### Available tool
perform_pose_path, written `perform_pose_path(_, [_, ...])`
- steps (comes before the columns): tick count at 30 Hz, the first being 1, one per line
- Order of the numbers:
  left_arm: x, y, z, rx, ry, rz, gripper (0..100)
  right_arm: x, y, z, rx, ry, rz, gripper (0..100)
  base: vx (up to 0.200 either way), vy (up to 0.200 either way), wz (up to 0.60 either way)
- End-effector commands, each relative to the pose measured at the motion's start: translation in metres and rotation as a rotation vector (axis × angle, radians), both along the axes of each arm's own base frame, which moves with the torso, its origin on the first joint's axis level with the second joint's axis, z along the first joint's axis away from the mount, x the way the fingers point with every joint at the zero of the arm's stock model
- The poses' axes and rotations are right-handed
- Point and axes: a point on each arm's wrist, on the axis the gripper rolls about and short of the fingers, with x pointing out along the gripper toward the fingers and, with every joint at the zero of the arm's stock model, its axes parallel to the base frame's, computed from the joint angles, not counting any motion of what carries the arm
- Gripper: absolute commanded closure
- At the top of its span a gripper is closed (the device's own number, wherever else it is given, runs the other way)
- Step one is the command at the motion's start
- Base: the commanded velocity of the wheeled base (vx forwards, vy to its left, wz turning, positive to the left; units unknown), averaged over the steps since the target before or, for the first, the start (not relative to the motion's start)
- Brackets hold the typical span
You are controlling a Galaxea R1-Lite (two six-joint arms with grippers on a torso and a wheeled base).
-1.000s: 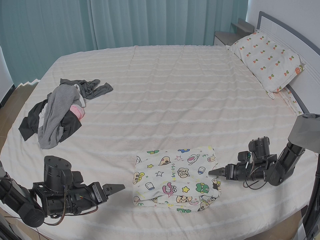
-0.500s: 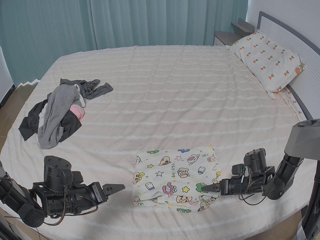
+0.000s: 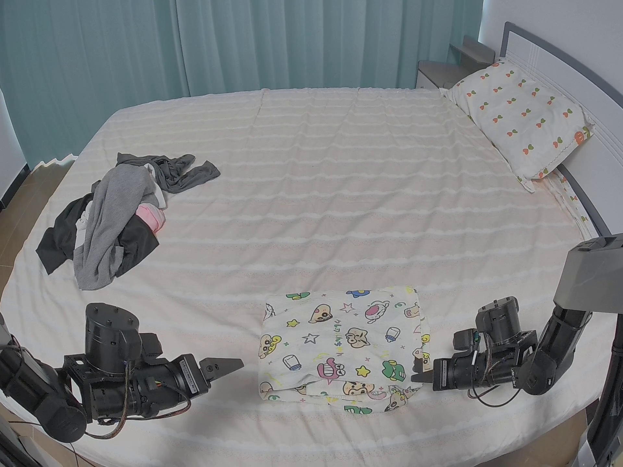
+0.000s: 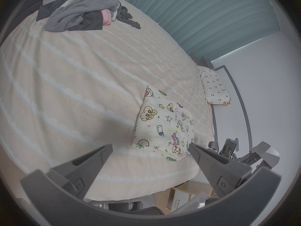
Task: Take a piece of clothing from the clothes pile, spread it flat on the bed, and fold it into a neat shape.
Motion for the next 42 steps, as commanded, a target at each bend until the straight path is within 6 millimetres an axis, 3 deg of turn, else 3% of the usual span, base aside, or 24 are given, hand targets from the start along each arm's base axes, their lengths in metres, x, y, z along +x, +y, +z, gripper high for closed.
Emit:
perform_pose_path(1, [0.0, 0.0, 0.0, 0.0, 0.001, 0.0, 0, -0.007, -0.003, 0.005, 0.006, 0.005, 0.005, 100, 0.0, 0.0, 0.0])
perform_pose_path(21, [0.0, 0.0, 0.0, -0.001, 0.0, 0.0, 0, -0.024, -0.022, 0.0, -0.011, 0.064, -0.022, 100, 0.0, 0.0, 0.0])
perform_pose_path(37, [0.001, 0.0, -0.001, 0.001, 0.003, 0.0, 0, -0.034, -0.024, -0.004, -0.052, 0.071, 0.021, 100, 0.0, 0.0, 0.0])
perform_pose_path(38, [0.001, 0.0, -0.001, 0.001, 0.003, 0.002, 0, -0.034, -0.025, -0.004, -0.055, 0.068, 0.022, 0, 0.0, 0.0, 0.0])
perform_pose_path(42, [0.003, -0.001, -0.003, 0.006, 0.012, 0.002, 0, -0.033, -0.024, -0.004, -0.055, 0.061, 0.03, 0, 0.0, 0.0, 0.0])
